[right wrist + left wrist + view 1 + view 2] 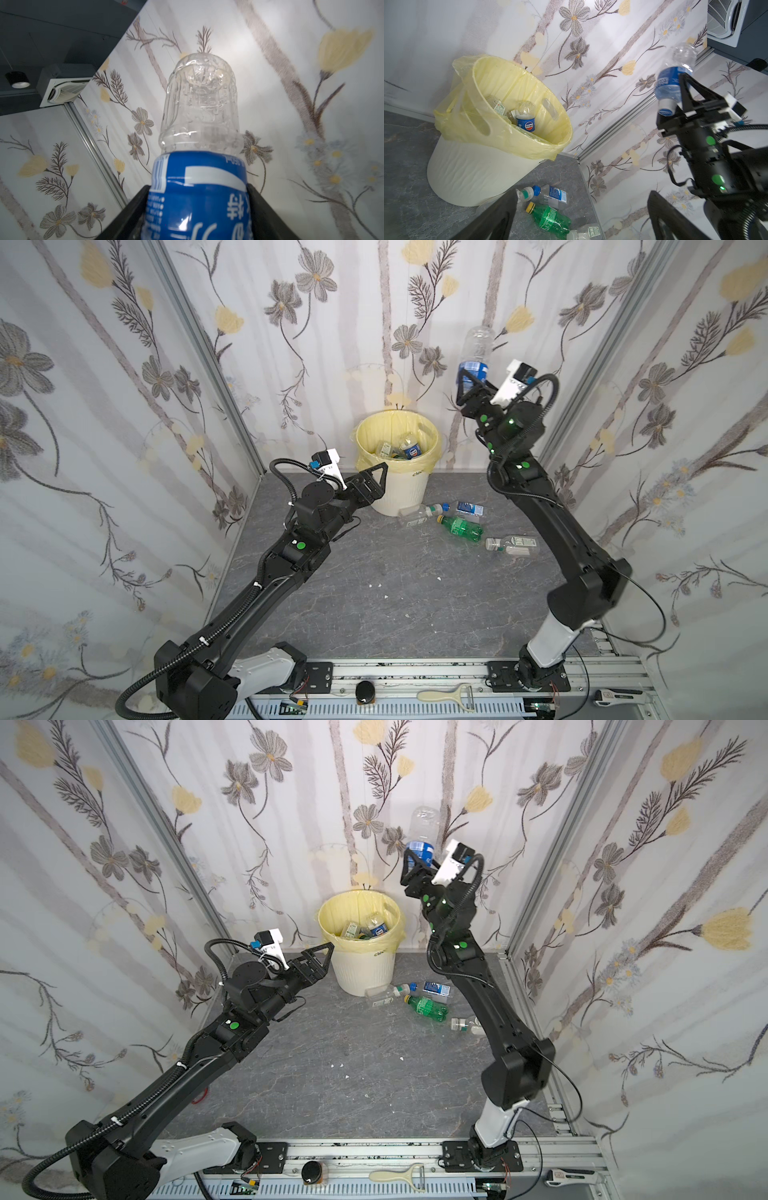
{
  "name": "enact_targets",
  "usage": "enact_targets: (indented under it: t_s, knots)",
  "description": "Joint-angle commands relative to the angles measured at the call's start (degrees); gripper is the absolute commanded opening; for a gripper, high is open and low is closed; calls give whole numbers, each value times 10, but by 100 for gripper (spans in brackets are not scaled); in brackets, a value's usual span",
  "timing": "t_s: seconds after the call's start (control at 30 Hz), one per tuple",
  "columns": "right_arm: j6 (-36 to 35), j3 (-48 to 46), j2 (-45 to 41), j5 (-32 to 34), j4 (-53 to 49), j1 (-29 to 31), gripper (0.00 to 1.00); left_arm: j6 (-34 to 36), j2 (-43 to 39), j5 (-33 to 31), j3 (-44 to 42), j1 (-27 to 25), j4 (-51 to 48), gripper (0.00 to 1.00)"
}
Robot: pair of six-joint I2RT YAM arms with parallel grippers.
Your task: Throw the plastic bottles in the bin
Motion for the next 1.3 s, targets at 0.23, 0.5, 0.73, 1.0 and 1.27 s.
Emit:
enact_targets:
  t_s: [0.23, 0.5, 0.73, 1.0, 1.27]
  knots:
    - [38, 80, 65, -55, -97, 23, 100, 2, -10, 12, -23, 16, 1, 100]
    - [27, -3, -6, -48, -86, 17, 100, -8, -3, 22, -26, 16, 1, 100]
    - [19, -91, -69, -50, -67, 6, 100, -25, -13, 25, -41, 16, 1, 100]
    - [1, -226, -161, -40, -67, -17, 100, -46, -5, 36, -55, 5, 2, 100]
    - [-10, -420, -282, -19, -87, -64, 100, -48, 27, 26, -60, -49, 8, 100]
